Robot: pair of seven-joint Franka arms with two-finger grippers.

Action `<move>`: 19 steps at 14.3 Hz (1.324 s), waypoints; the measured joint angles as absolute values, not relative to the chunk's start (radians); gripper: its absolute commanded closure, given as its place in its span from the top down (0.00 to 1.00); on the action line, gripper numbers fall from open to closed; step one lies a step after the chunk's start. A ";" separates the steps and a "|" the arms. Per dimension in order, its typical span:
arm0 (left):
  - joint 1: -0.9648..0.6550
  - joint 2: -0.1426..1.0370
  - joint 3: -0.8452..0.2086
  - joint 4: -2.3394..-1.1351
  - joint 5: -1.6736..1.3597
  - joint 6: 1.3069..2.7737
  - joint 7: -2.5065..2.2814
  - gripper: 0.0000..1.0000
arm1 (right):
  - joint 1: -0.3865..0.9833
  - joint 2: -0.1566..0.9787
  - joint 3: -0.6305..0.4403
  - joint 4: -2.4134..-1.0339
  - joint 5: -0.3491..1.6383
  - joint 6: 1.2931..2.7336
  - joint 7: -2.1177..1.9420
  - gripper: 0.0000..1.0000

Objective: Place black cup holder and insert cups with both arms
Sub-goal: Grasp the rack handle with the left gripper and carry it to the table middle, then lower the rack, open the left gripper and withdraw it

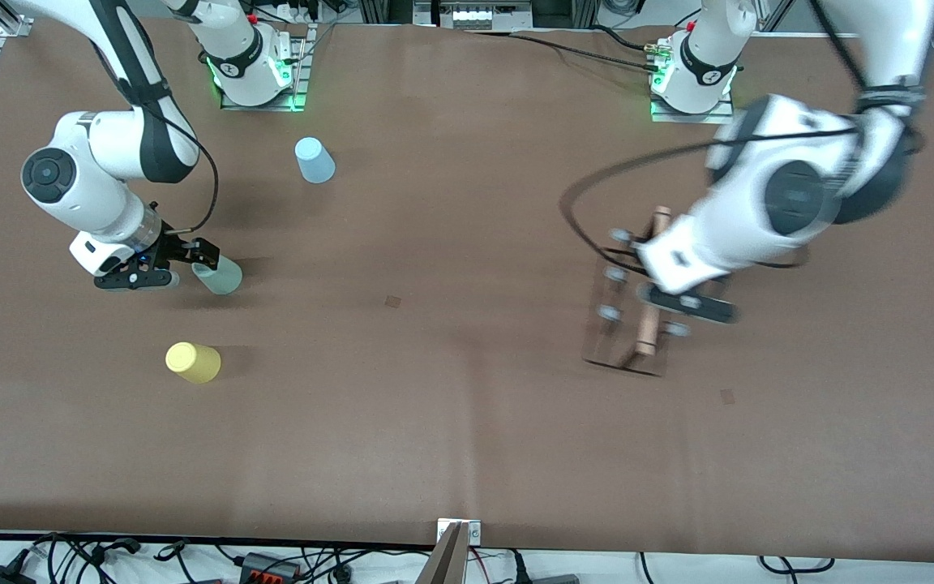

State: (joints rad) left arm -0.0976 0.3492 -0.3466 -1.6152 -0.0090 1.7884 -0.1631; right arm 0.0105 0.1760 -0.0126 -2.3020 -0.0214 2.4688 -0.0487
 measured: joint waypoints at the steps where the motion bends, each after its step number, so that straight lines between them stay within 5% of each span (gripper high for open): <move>1: -0.145 0.372 -0.352 -1.600 -0.009 1.793 -0.202 0.01 | 0.011 0.188 -0.013 -2.302 -0.021 2.480 -0.049 1.00; 7: -0.337 0.525 -0.356 -1.474 -0.009 1.924 -0.420 0.01 | 0.010 0.235 -0.013 -2.304 -0.020 2.496 0.026 1.00; 19: -0.482 0.626 -0.356 -1.442 -0.009 2.118 -0.780 0.01 | 0.013 0.262 -0.012 -2.305 -0.020 2.512 0.076 1.00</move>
State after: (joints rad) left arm -0.4818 0.6264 -0.3561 -1.4424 -0.0091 2.1175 -0.7801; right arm 0.0131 0.2619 -0.0124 -2.3051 -0.0204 2.5118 0.0765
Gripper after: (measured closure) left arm 0.841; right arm 0.000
